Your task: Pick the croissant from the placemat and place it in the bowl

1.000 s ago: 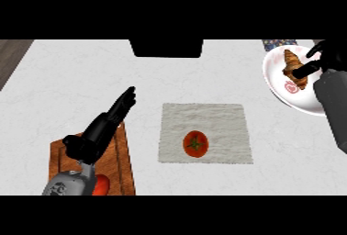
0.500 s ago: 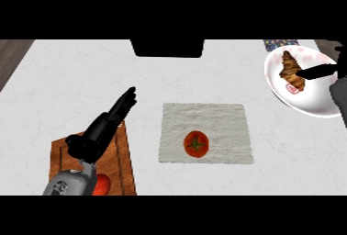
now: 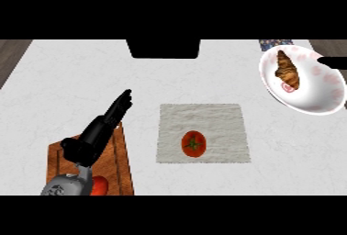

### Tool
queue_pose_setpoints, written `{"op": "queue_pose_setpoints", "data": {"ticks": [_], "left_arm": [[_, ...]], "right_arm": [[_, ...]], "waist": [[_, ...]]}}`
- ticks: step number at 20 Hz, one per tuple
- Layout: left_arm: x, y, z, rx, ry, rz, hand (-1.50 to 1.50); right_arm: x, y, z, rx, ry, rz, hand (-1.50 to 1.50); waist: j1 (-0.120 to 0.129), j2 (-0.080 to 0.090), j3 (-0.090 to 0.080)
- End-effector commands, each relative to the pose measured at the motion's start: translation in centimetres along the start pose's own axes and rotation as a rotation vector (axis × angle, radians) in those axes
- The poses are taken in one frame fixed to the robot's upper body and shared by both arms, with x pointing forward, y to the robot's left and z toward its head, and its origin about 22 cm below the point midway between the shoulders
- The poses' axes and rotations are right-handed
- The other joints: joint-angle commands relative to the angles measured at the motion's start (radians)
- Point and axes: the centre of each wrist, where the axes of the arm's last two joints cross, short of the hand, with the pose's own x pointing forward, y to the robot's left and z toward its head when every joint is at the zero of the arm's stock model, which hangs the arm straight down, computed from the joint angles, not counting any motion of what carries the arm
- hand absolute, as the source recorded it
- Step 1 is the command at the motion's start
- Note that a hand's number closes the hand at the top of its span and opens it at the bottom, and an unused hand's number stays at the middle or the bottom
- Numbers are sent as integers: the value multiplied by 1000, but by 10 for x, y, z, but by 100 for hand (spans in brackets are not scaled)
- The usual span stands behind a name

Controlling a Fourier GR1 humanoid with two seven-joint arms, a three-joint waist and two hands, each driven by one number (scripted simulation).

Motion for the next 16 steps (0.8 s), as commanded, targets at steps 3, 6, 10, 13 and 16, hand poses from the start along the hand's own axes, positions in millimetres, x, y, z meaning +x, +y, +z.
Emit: {"op": "queue_pose_setpoints", "data": {"ticks": [3, 6, 10, 13, 16], "left_arm": [[-14, 14, -3, 23, -2, 17, 0], [3, 10, 7, 40, 28, 7, 0], [5, 5, -3, 30, 6, 9, 0], [-14, -2, 15, 9, 19, 11, 0], [-8, 4, 3, 5, 19, -6, 0]], "right_arm": [[-49, -52, -17, -100, 78, -98, -150], [-97, -76, -11, -158, 94, -115, -150], [-133, -117, -9, -175, 78, -195, -150], [-165, -161, -7, -137, 61, -190, -150], [-184, -168, 6, -84, 60, -219, -150]], "waist": [[-26, -4, -1], [-32, -11, 0], [-28, -7, -1], [-21, -5, 0], [-17, -4, -1]]}}
